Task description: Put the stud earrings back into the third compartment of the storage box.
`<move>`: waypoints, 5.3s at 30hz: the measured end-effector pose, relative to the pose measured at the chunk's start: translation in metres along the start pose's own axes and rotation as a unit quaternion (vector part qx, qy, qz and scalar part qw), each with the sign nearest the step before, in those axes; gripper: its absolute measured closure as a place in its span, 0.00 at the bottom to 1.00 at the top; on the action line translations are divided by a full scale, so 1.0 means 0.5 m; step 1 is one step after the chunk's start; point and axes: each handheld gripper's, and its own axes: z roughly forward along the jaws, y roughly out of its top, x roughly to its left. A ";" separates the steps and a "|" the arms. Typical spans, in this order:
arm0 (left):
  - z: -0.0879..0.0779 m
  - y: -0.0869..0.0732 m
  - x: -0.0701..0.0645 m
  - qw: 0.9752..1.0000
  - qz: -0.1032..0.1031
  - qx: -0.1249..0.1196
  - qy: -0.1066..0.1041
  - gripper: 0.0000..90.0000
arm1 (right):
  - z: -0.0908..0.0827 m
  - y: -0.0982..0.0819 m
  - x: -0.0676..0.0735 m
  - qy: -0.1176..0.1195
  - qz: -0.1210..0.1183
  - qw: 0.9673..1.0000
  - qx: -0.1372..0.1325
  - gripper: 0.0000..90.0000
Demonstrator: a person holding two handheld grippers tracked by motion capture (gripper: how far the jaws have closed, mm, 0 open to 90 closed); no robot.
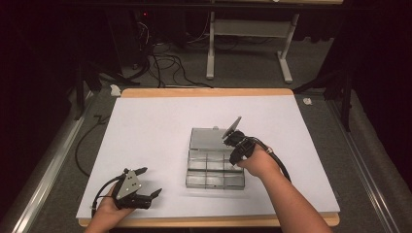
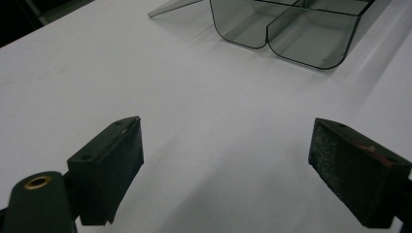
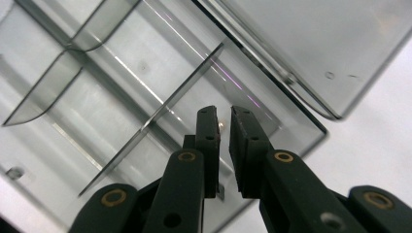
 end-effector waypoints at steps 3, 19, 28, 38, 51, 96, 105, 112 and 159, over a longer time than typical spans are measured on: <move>0.001 0.000 0.000 1.000 -0.002 0.003 0.000 0.15 | -0.020 -0.007 -0.005 -0.006 -0.005 1.000 -0.010 0.92; -0.002 -0.001 0.000 1.000 -0.002 -0.003 0.002 0.15 | -0.076 -0.084 -0.058 -0.023 0.035 0.999 -0.033 0.85; 0.000 -0.001 0.000 1.000 -0.006 0.000 0.002 0.15 | -0.072 -0.133 -0.086 -0.027 0.054 0.998 -0.032 0.79; -0.001 -0.001 -0.002 1.000 -0.001 -0.002 0.007 0.15 | -0.071 -0.188 -0.119 -0.035 0.082 0.995 -0.042 0.73; 0.001 -0.001 -0.003 1.000 0.001 0.003 0.007 0.15 | -0.062 -0.236 -0.145 -0.036 0.105 0.993 -0.045 0.72; 0.001 0.000 -0.003 1.000 0.004 0.004 0.004 0.15 | 0.028 -0.139 -0.100 -0.026 0.041 0.999 -0.008 0.97; 0.001 0.000 -0.002 1.000 0.003 0.005 0.003 0.15 | -0.003 -0.137 -0.097 -0.027 0.039 0.999 -0.017 0.96; 0.002 0.000 -0.002 1.000 0.000 0.005 0.003 0.15 | -0.036 -0.133 -0.087 -0.029 0.034 0.999 -0.025 0.96; 0.001 0.000 -0.002 1.000 0.000 0.003 -0.002 0.15 | 0.013 -0.016 0.002 -0.001 -0.018 1.000 -0.015 0.96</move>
